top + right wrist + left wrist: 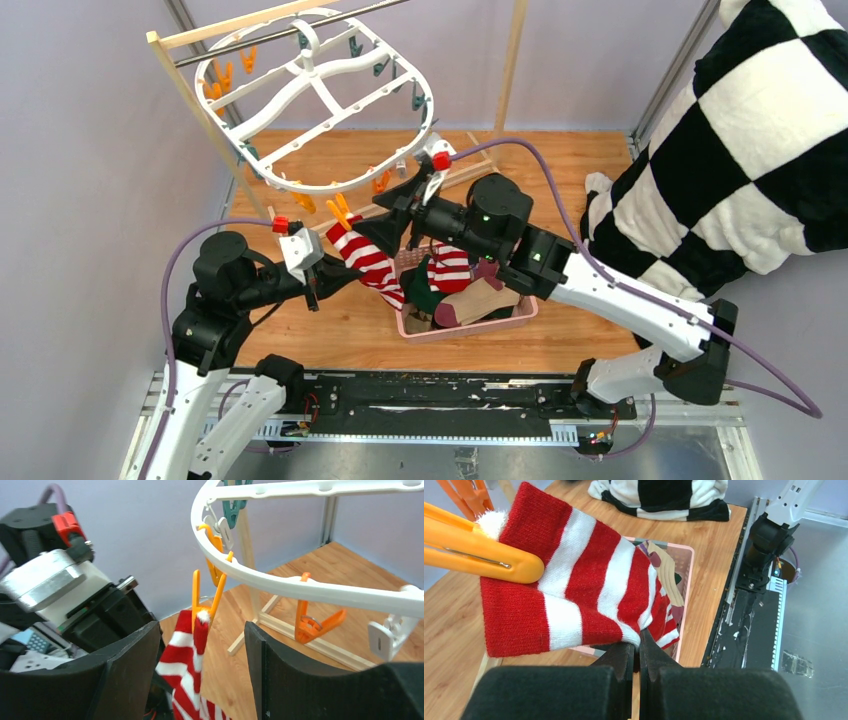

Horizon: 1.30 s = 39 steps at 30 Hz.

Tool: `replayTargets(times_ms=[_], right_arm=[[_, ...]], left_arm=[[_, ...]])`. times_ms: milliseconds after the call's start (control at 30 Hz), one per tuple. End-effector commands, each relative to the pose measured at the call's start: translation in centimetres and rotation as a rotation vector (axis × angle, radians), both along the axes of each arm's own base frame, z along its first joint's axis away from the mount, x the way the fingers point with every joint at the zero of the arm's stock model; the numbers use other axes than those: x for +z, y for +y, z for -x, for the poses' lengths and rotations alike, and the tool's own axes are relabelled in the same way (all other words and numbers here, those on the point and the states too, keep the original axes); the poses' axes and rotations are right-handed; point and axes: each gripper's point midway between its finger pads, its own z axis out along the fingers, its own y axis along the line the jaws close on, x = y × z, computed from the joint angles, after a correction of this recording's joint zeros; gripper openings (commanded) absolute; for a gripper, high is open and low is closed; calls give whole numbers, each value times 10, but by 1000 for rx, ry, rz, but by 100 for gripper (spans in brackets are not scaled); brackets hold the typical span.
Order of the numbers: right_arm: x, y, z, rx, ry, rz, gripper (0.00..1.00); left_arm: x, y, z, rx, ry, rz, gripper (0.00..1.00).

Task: Remove the socks clipped to the hanger
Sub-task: Remove the sock from the hanger.

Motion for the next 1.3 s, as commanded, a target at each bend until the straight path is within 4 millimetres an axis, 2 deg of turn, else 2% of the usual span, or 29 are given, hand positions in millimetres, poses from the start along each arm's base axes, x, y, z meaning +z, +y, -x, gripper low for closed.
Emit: replayTargets(times_ms=[0,167,433,633,833,933,1067,1267], right_arm=[[-8,12,-16,-78,-56,92,68],[-10,36,-19,-35,-54,105,69],[-8,59,-23,-1,-38,99,68],[-4,65,-26,-2,-21,63,57],[1,68,-25,4,20,13,65],[1,67,-27,-13,48,-30,65],[3,63,-35,-62,83,-105,50],[11,58,-40,-100,100,-171,15]], left_arm=[[-6,2,-1,10,-11,-16,0],[-6,3,-1,13,-18,-20,0],[-7,4,1,13,-28,-26,0],[-11,6,1,19,-36,-46,0],[-13,7,0,25,-43,-59,0],[-13,8,0,25,-44,-59,0],[-14,7,1,23,-41,-59,0],[-15,8,3,22,-50,-65,0]])
